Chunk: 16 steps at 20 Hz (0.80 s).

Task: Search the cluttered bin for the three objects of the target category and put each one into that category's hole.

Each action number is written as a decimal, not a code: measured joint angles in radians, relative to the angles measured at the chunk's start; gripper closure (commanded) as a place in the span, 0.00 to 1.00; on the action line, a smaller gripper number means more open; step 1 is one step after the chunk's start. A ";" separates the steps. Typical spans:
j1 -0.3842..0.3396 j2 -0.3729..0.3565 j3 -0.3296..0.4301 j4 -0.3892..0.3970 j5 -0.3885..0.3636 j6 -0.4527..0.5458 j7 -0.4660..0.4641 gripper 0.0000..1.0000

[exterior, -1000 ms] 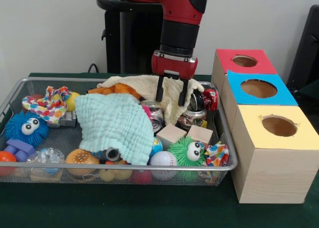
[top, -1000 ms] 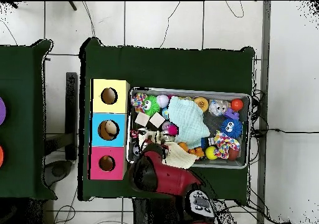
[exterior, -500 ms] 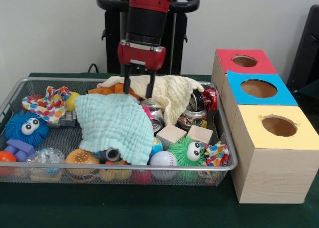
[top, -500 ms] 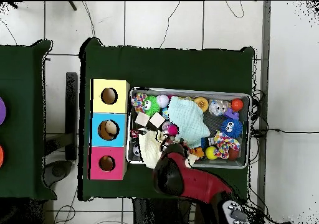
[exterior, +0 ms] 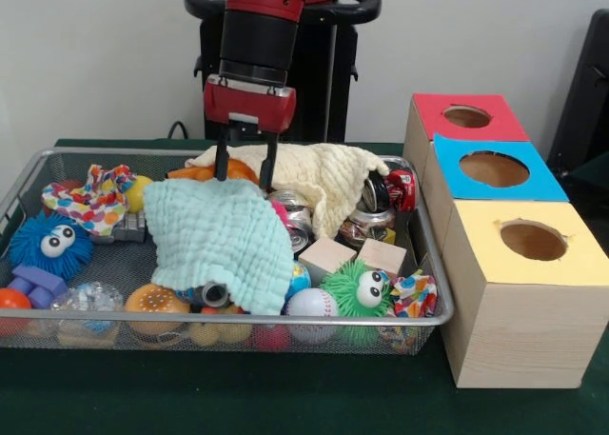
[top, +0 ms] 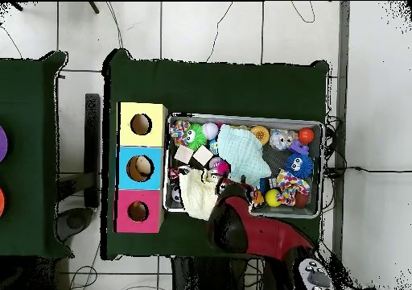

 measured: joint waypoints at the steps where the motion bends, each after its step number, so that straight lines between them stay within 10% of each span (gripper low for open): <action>1: 0.003 0.004 0.000 -0.008 -0.010 -0.004 0.000 0.00; 16: 0.013 0.019 0.007 -0.097 -0.098 -0.034 0.000 0.00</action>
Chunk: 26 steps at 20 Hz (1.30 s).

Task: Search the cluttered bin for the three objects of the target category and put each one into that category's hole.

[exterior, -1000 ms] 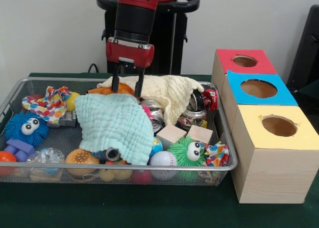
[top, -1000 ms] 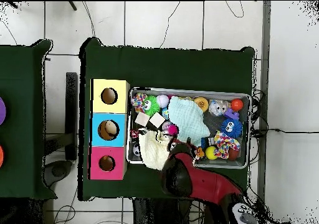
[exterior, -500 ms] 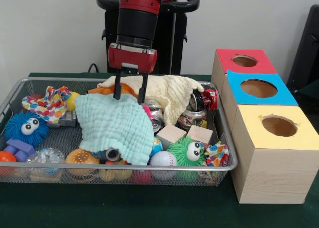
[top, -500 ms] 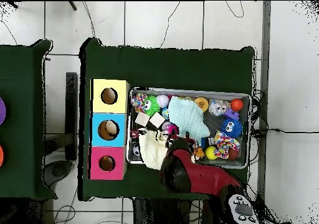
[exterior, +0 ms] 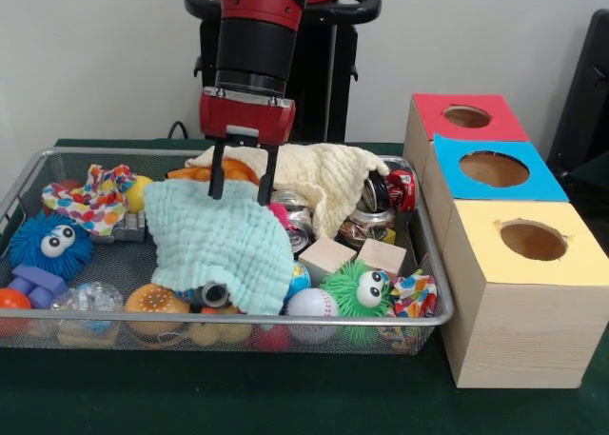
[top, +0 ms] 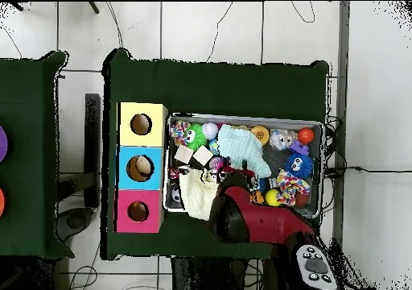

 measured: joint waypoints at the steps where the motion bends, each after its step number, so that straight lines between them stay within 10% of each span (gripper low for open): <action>1: 0.000 -0.001 0.003 -0.009 -0.006 0.000 0.000 0.00; 26: -0.021 0.028 0.127 -0.320 -0.043 0.108 0.000 0.00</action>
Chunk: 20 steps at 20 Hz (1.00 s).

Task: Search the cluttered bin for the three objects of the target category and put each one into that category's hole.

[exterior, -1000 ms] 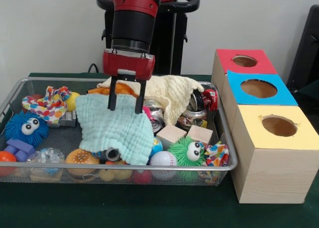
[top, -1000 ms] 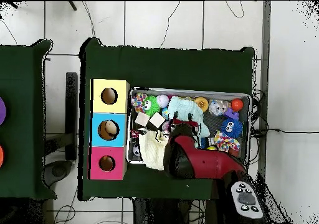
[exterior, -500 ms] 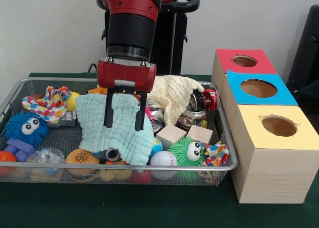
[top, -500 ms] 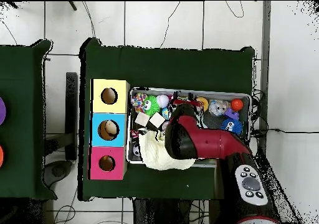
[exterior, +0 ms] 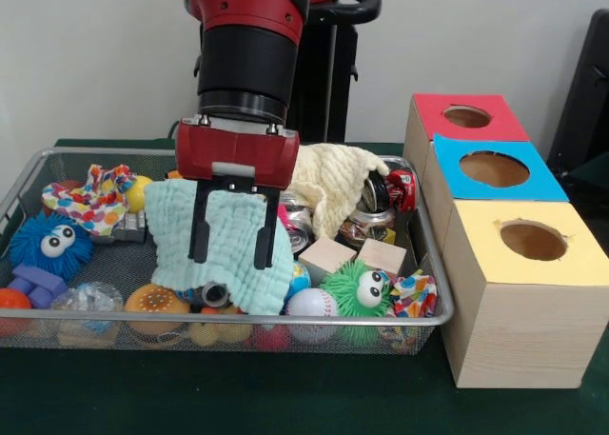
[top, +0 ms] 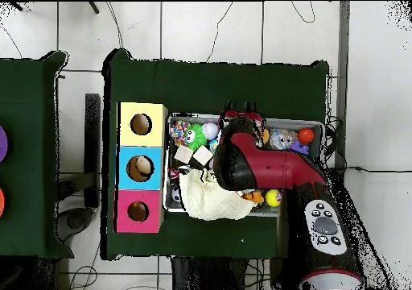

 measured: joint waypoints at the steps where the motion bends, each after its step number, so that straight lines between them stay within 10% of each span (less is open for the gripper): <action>1: 0.004 0.006 -0.003 -0.006 0.000 0.000 0.000 0.00; 20: 0.020 0.145 -0.059 -0.033 -0.052 -0.025 0.000 0.00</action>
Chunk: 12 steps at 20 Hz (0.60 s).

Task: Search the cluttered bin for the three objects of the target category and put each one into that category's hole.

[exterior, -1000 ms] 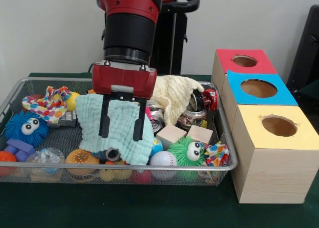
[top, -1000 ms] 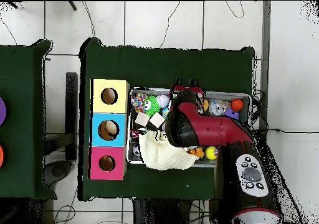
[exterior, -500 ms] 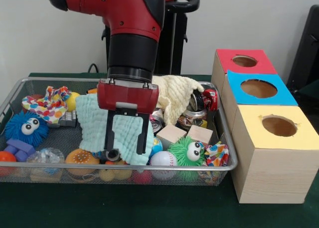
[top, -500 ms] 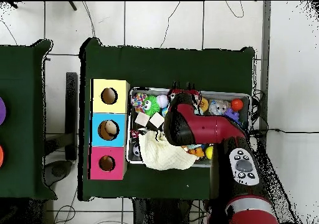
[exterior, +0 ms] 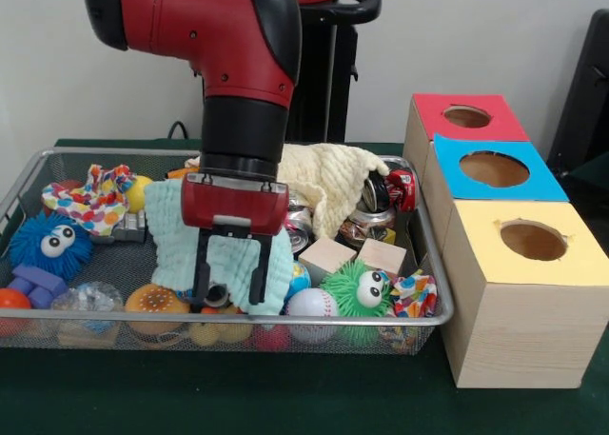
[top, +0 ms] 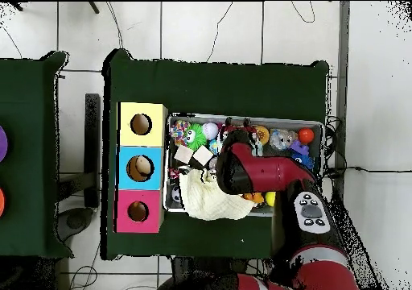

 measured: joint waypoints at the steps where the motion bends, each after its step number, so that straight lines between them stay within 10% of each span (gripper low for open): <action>1: 0.000 0.009 -0.007 0.000 0.000 -0.009 0.000 0.00; 12: -0.004 0.077 -0.047 -0.002 0.000 -0.069 0.000 0.00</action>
